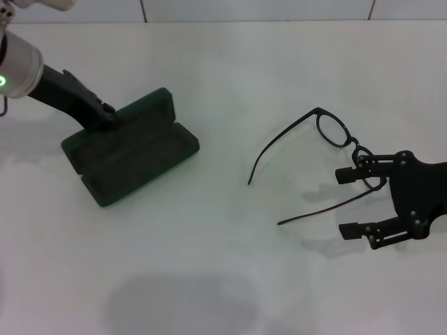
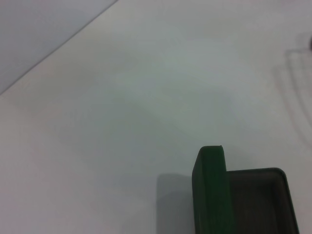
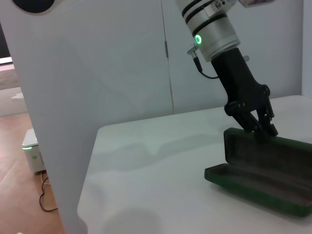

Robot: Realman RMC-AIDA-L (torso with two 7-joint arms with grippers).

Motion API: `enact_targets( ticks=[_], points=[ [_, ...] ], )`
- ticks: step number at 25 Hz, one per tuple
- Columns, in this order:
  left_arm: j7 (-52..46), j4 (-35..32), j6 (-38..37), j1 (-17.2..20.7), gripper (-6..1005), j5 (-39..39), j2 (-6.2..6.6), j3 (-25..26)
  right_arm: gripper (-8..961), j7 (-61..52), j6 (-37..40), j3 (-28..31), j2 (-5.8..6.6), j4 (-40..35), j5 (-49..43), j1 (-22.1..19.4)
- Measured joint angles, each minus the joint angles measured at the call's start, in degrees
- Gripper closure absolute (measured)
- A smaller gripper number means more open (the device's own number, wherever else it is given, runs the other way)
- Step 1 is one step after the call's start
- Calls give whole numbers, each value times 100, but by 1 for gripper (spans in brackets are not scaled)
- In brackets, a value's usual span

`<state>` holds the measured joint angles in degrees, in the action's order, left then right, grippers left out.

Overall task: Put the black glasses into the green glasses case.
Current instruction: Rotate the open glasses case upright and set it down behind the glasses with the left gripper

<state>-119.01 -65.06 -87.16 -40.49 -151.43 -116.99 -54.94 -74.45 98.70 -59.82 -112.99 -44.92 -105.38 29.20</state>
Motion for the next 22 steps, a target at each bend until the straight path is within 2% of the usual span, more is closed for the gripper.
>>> enact_targets(
  ticks=[10, 14, 15, 22],
  points=[
    [1168, -348, -147, 31, 795, 727, -30, -109, 98, -5, 28, 20, 4, 18, 0, -24],
    [2122, -338, 19, 73, 795, 841, -166, -201, 98, -7, 44, 30, 3, 4, 0, -66],
    [2635, -323, 59, 100, 796, 842, -239, -219, 98, -7, 44, 27, 1, 0, 0, -77],
    [3513, -349, 412, 353, 797, 1250, -270, -619, 99, -8, 44, 6, -4, 22, 0, -90]
  ],
)
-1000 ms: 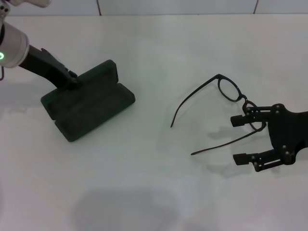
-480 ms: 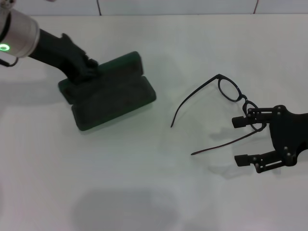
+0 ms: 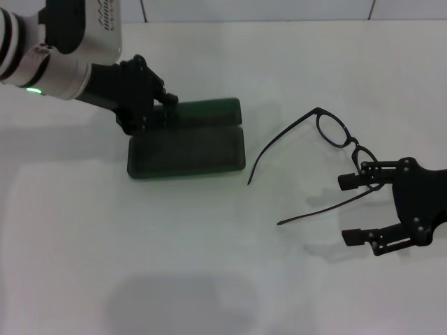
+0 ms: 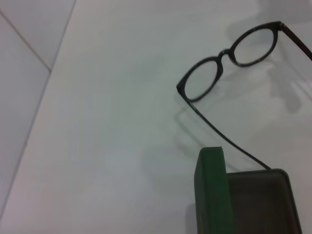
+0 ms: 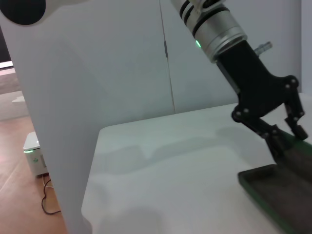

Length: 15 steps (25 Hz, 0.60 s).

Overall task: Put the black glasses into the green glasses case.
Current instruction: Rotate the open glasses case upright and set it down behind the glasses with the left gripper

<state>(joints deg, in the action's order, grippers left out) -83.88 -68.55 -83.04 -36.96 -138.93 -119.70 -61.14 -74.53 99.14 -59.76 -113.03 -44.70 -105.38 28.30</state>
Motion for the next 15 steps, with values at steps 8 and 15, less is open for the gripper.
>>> enact_targets(
  ticks=[8, 15],
  points=[
    [-23, 127, 385, 32, 801, -21, -6, -253, 99, 0, 0, -18, 0, 6, 0, -1],
    [-36, 251, 751, 84, 804, -36, -11, -477, 98, 0, 0, -18, -9, 14, -4, 0]
  ],
)
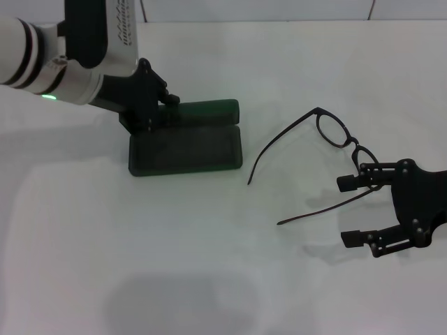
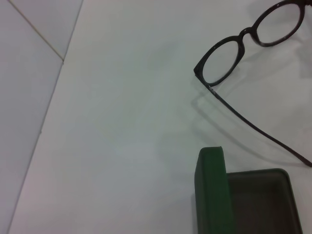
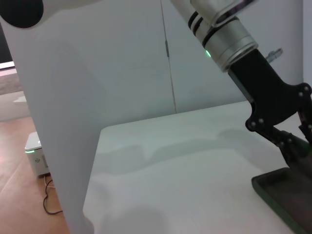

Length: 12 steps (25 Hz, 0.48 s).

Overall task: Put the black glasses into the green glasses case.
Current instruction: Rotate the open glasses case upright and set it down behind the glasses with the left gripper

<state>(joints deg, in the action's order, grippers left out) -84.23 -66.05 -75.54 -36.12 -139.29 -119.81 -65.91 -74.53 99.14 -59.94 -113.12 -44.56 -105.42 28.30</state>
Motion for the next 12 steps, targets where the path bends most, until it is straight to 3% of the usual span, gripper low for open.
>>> enact_targets(
  ticks=[12],
  points=[
    [-157, -135, 394, 293, 810, 112, -10, -406, 99, 0, 0, -8, 1, 1, -5, -7]
  ],
)
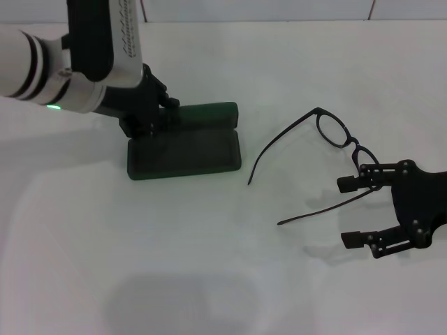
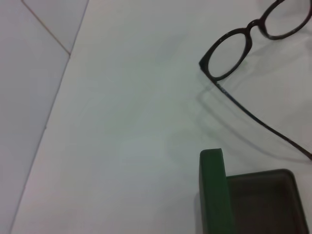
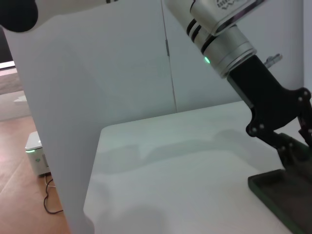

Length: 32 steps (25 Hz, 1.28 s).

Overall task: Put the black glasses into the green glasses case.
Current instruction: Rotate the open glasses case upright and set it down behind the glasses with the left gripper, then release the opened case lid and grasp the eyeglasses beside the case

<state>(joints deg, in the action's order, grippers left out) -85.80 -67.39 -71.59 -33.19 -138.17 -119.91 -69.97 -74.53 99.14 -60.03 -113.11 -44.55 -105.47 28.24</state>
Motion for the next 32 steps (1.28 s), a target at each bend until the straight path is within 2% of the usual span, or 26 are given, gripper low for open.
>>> enact_targets(
  ticks=[3, 10, 13, 17, 20, 22, 25, 27, 30, 32],
  points=[
    [-193, -173, 99, 142, 811, 113, -4, -162, 99, 0, 0, -1, 0, 3, 0, -2],
    [-473, -314, -46, 222, 588, 749, 29, -8, 99, 0, 6, 11, 0, 9, 0, -20],
    [-803, -383, -564, 267, 496, 1140, 41, 422, 99, -116, 41, 46, 13, -2, 9, -28],
    [-1047, -115, -1607, 398, 373, 1707, 50, 1406, 99, -747, -38, 190, 79, -63, 35, 64],
    [-810, 245, -2146, 648, 354, 1973, 73, 1795, 99, -1623, -149, 437, 228, -86, 11, 227],
    [-585, 432, -2315, 856, 341, 2066, 83, 1875, 98, -2236, -231, 471, 394, -103, -21, 363],
    [-105, 733, -2521, 1197, 339, 2176, 90, 1916, 98, -3483, -308, 479, 741, -125, -361, 751],
    [244, 971, -2618, 1342, 337, 2242, 91, 1926, 98, -4199, -323, 482, 891, -106, -728, 1042],
    [666, 1368, -2669, 1426, 336, 2309, 87, 1932, 99, -5274, -327, 456, 994, -79, -1465, 1562],
    [864, 1629, -2676, 1433, 336, 2315, 87, 1937, 100, -5774, -337, 445, 964, -41, -2008, 1921]
  ],
)
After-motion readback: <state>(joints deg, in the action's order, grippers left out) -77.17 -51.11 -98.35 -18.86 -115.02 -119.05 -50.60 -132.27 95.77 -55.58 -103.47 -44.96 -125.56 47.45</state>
